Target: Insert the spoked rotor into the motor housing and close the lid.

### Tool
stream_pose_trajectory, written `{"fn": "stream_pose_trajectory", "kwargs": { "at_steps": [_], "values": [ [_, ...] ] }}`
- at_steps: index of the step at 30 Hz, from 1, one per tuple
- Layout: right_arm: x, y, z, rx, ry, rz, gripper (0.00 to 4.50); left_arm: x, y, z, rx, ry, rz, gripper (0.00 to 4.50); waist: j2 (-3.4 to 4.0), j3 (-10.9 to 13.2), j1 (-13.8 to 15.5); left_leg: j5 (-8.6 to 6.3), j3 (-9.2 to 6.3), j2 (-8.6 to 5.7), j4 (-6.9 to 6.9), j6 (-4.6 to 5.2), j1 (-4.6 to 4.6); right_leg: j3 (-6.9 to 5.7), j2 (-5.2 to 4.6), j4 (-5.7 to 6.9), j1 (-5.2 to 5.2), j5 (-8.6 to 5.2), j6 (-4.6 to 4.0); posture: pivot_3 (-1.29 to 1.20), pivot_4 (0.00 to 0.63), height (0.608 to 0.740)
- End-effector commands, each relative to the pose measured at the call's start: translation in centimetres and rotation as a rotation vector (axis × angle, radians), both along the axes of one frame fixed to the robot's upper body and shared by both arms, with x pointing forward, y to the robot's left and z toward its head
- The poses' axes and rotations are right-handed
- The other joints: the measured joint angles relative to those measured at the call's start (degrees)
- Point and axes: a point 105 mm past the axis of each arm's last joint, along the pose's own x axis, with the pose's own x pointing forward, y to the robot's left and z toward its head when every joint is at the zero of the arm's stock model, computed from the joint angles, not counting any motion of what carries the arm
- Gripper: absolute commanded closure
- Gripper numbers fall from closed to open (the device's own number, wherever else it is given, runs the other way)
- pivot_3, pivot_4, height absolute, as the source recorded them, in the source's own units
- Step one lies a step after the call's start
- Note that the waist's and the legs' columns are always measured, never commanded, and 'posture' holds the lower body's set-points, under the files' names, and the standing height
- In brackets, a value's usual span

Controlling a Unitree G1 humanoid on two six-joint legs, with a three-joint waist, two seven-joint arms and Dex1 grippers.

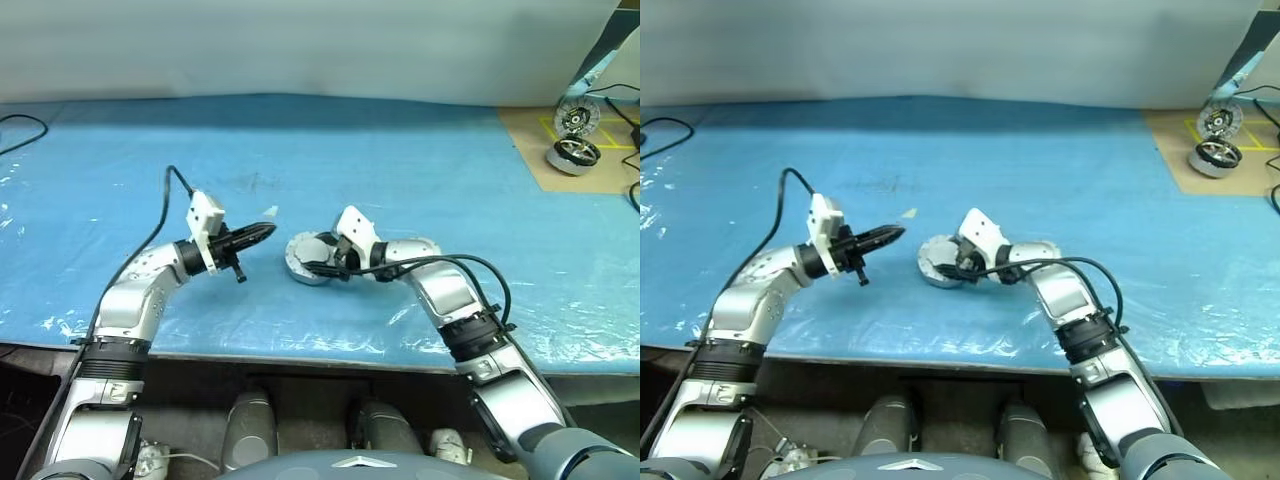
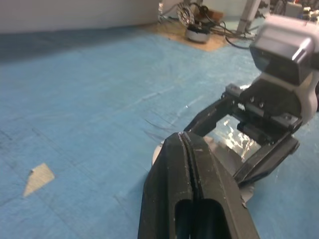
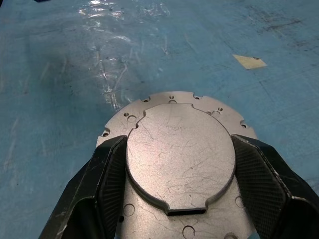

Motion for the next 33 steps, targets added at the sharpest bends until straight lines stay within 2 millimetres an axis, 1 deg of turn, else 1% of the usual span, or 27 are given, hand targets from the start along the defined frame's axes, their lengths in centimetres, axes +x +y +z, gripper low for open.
{"fn": "stream_pose_trajectory", "kwargs": {
  "at_steps": [1, 6, 9, 12, 15, 18, 21, 25, 30, 32, 33],
  "values": [
    [-1.4, -1.7, -5.0, -0.094, 0.209, -0.079, 1.55, 0.0, -1.1, -1.4, 0.046, 0.005, -0.026, 4.50, 0.02, -0.02, 0.00, 0.00, 0.00, 0.00, -0.03, 0.00, 0.00, 0.00, 0.00, -0.04, 0.01, 0.00, 0.00, 0.00, 0.150, 0.740],
    [-1.1, -1.5, -4.9, -0.093, 0.199, -0.104, 1.55, 0.4, -2.3, -2.9, 0.054, 0.021, -0.035, 4.50, -0.04, -0.05, -0.27, 0.00, 0.02, 0.00, -0.17, 0.00, 0.00, 0.00, 0.01, -0.15, -0.01, 0.00, 0.00, 0.00, 0.150, 0.740],
    [-1.1, -1.9, -5.0, -0.101, 0.195, -0.114, 1.55, 0.8, -2.7, -3.7, 0.085, 0.030, -0.038, 4.50, -0.01, -0.09, -0.25, 0.00, 0.01, 0.00, -0.18, 0.00, 0.05, -0.02, 0.01, -0.15, 0.05, 0.00, 0.00, 0.00, 0.150, 0.740],
    [-0.9, -2.4, -4.9, -0.102, 0.195, -0.133, 1.55, 1.3, -2.3, -5.0, 0.169, 0.035, -0.026, 4.50, -0.02, -0.13, -0.06, 0.00, 0.01, -0.04, -0.18, 0.00, 0.24, -0.01, -0.05, -0.20, 0.26, 0.00, 0.01, 0.00, 0.150, 0.740],
    [-0.8, -2.7, -4.8, -0.097, 0.194, -0.144, 1.55, 1.6, -1.7, -6.0, 0.185, 0.064, -0.002, 4.50, -0.04, -0.25, 0.15, -0.01, -0.01, -0.15, -0.36, 0.02, 0.48, 0.01, -0.19, -0.25, 0.41, -0.03, 0.06, 0.00, 0.150, 0.740],
    [-1.0, -2.7, -4.9, -0.098, 0.192, -0.147, 1.55, 0.9, -1.2, -7.0, 0.203, 0.079, -0.010, 4.50, -0.08, -0.48, 0.30, -0.01, -0.03, -0.21, -0.52, 0.01, 0.65, 0.15, -0.27, -0.26, 0.44, -0.10, 0.16, 0.00, 0.150, 0.740],
    [-1.1, -2.7, -4.8, -0.097, 0.190, -0.147, 1.55, 0.4, -1.2, -7.1, 0.190, 0.088, -0.020, 4.50, -0.14, -0.71, 0.39, -0.01, -0.03, -0.27, -0.71, 0.01, 0.73, 0.26, -0.30, -0.31, 0.42, -0.16, 0.23, 0.00, 0.150, 0.740],
    [-1.0, -2.7, -5.0, -0.104, 0.181, -0.151, 1.55, -0.5, -2.7, -6.8, 0.148, 0.087, -0.080, 4.50, -0.13, -0.72, 0.72, -0.01, -0.02, -0.27, -0.75, 0.01, 0.74, 0.27, -0.31, -0.31, 0.40, -0.20, 0.24, 0.00, 0.150, 0.740],
    [-0.8, -2.4, -4.4, -0.108, 0.115, -0.125, 1.55, -0.7, -3.8, -6.7, 0.142, 0.077, -0.116, 4.50, -0.13, -0.72, 0.80, -0.04, 0.02, -0.35, -0.77, 0.05, 0.80, 0.29, -0.50, -0.31, 0.41, -0.24, 0.32, 0.00, 0.150, 0.740],
    [-0.6, -2.4, -4.4, -0.104, 0.102, -0.131, 0.85, -0.6, -3.9, -6.8, 0.145, 0.075, -0.116, 4.50, -0.13, -0.72, 0.80, -0.11, 0.03, -0.43, -0.80, 0.18, 0.81, 0.30, -0.58, -0.31, 0.41, -0.31, 0.44, 0.00, 0.150, 0.740],
    [-0.6, -2.3, -4.4, -0.099, 0.103, -0.125, 0.59, -0.6, -3.8, -6.9, 0.148, 0.075, -0.116, 4.50, -0.13, -0.72, 0.80, -0.14, 0.03, -0.48, -0.83, 0.24, 0.81, 0.30, -0.62, -0.31, 0.41, -0.32, 0.45, 0.00, 0.150, 0.740]
  ]
}}
